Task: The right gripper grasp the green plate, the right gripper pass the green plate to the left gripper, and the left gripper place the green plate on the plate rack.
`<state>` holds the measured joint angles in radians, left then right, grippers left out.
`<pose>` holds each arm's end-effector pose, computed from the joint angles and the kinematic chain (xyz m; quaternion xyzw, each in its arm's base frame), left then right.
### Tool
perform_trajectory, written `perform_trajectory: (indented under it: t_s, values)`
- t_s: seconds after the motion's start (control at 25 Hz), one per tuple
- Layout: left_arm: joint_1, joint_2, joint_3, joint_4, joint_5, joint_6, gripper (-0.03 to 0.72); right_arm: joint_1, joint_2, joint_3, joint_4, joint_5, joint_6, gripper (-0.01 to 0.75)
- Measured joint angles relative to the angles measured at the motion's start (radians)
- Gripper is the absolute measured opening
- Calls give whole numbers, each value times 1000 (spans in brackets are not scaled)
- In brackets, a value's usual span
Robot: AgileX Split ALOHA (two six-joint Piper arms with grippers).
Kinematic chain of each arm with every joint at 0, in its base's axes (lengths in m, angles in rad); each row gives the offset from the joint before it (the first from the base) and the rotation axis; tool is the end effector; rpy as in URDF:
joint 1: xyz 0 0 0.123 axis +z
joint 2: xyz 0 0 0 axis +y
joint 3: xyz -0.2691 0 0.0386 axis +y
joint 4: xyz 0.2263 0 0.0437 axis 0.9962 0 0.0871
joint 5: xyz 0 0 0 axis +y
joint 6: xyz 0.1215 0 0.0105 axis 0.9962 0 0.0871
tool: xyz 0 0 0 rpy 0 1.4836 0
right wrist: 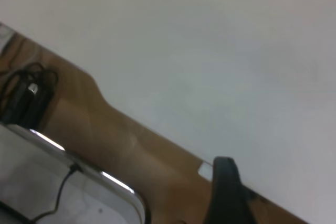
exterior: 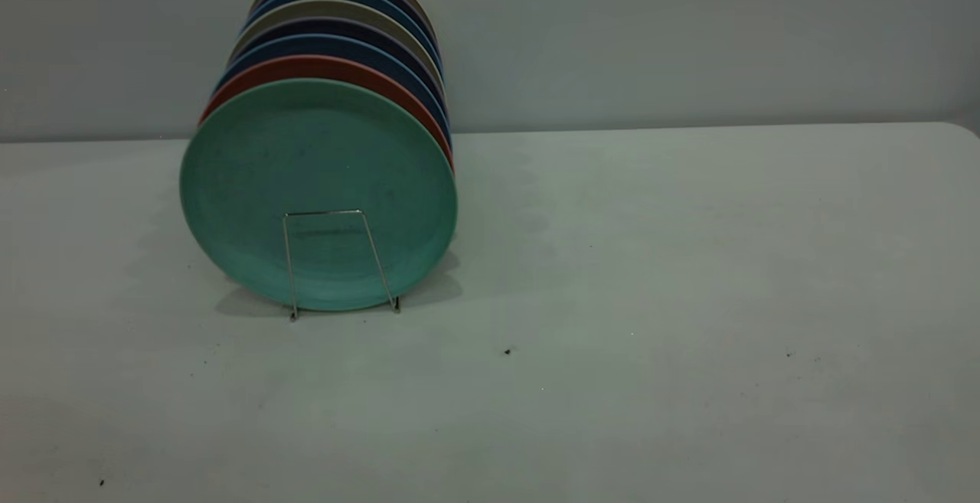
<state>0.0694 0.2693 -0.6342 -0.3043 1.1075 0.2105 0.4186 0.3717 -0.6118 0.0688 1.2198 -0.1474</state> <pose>0.0433 -0.0298 0.2835 0.0617 0.8846 -0.0892 0.4536 0.0416 0.0271 0.2582 -0.2628 0.9051 0.0790 0.3248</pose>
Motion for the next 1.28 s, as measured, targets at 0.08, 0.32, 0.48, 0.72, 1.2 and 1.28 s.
perform_trajectory:
  t_s: [0.08,0.32,0.48,0.72,1.2,1.28]
  values:
    - [0,-70,36,-1,34,0,534,0,-70,43,8,-18,-10,525]
    - [0,-221,106,0,53,0,534,0,-253,125,16,-80,-17,524]
    - [0,-253,124,7,42,9,534,0,-310,128,25,-83,-17,524]
    - [0,-253,129,73,36,66,534,0,-315,131,31,-82,-17,523]
    - [-64,-253,143,130,37,9,534,0,-315,131,31,-82,-17,523]
    - [-83,-253,143,134,37,2,534,0,-315,131,31,-82,-17,523]
